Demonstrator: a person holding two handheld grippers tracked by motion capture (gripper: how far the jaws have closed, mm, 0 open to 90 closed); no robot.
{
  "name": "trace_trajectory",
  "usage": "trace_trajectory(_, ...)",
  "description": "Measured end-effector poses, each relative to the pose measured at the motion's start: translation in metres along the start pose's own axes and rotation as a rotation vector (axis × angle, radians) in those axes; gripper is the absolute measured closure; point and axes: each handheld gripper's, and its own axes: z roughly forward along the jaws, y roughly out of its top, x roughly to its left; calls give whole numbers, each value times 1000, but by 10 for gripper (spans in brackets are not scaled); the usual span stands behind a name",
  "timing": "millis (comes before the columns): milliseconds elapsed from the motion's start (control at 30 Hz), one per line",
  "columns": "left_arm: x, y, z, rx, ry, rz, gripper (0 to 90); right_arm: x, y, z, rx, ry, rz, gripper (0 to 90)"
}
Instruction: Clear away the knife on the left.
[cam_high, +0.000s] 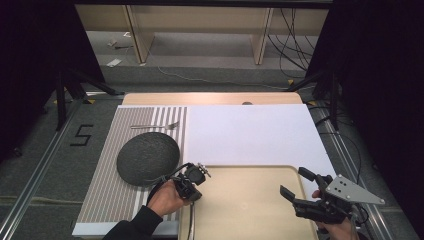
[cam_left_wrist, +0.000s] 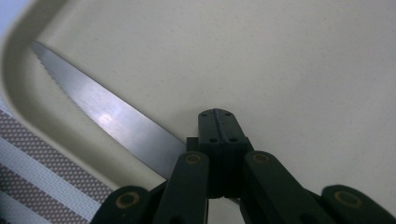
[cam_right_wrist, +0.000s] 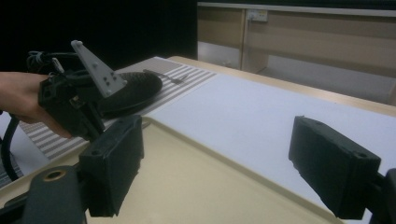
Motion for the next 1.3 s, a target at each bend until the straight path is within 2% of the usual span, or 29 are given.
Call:
trace_trajectory(100, 1, -2, -1, 4, -13, -6, 897, 0, 0, 0, -3, 0, -1, 188)
trace_trajectory(600, 6, -9, -3, 7, -13, -14, 897, 0, 0, 0, -2, 0, -1, 189)
trace_trajectory(833, 8, -11, -4, 1, -39, -20, 869, 1, 0, 0, 1, 0, -2, 189)
trace_trajectory(900, 8, -11, -4, -4, -55, -20, 824, 1, 0, 0, 0, 1, -2, 189)
trace_trajectory(1067, 9, -11, -6, -24, -92, -11, 632, 1, 0, 0, 0, 0, -4, 189)
trace_trajectory(1133, 9, -11, -7, -50, -75, -1, 550, 1, 0, 0, 0, 0, -3, 189)
trace_trajectory(1200, 10, -12, -10, -84, -90, 8, 487, 1, 0, 0, 1, 1, -3, 189)
trace_trajectory(1300, 10, -13, -15, -149, -81, 13, 394, 1, 0, 0, 1, 0, -3, 189)
